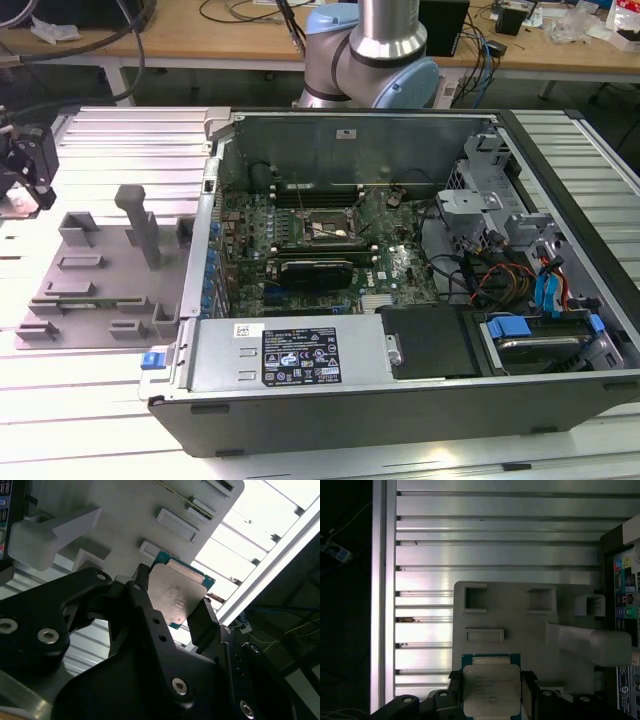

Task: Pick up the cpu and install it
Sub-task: 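Pick up the cpu and move it towards the insertion slot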

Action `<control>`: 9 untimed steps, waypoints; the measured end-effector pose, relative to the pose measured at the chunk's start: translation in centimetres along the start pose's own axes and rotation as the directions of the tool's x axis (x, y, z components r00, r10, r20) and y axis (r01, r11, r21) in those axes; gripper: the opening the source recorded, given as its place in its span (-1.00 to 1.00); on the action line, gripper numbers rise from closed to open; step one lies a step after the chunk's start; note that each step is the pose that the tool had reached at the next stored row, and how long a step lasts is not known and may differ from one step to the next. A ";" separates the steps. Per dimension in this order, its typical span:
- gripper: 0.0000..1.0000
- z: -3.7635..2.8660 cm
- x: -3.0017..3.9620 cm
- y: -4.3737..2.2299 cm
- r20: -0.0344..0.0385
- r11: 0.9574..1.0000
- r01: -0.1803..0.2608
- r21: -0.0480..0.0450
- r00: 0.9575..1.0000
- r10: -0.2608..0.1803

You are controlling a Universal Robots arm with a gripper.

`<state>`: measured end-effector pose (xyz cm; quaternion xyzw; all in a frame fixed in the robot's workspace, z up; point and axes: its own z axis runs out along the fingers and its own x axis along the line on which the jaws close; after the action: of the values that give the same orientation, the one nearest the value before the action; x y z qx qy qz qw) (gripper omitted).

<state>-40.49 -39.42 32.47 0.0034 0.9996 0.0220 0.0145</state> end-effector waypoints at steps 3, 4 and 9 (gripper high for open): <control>0.09 -0.43 -0.01 0.02 0.000 1.000 0.000 0.000 1.000 0.000; 0.09 -0.72 -0.02 0.03 0.000 1.000 0.000 0.000 1.000 0.000; 0.09 -1.80 -0.05 0.09 0.000 1.000 0.000 0.000 1.000 0.000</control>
<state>-40.49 -39.41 34.27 0.0034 0.9996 0.0221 0.0145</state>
